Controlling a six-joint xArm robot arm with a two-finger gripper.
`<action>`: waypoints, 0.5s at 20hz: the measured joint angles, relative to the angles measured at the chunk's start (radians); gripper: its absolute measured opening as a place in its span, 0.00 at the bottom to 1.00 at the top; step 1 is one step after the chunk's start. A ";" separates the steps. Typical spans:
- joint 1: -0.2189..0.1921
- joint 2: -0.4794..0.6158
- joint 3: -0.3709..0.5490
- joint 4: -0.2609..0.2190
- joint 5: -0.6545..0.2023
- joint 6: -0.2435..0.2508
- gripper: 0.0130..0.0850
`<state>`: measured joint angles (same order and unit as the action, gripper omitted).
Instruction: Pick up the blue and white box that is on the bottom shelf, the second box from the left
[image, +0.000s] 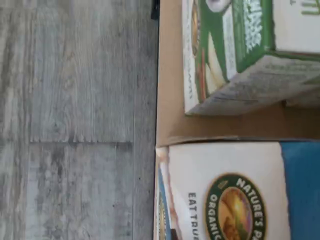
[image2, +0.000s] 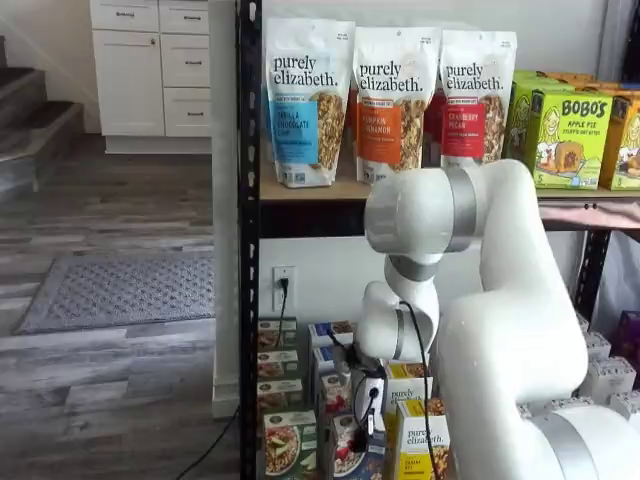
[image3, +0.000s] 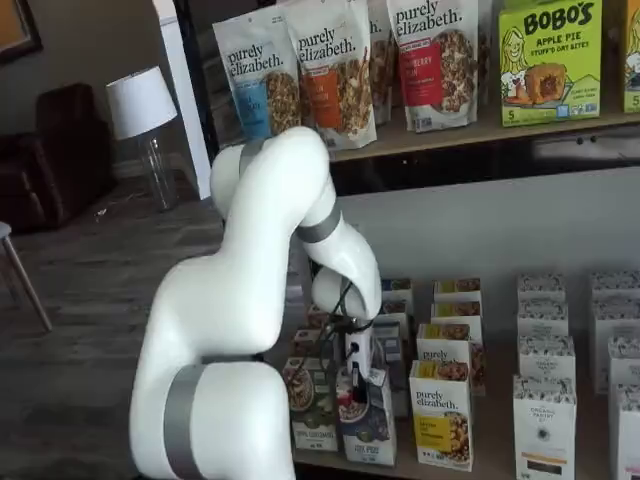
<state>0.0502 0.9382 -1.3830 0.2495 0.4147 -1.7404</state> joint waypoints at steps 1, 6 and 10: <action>0.002 -0.008 0.012 0.004 -0.006 -0.002 0.39; 0.013 -0.053 0.073 0.025 -0.018 -0.012 0.39; 0.020 -0.096 0.127 0.034 -0.020 -0.015 0.39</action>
<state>0.0697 0.8425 -1.2561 0.2835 0.3949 -1.7554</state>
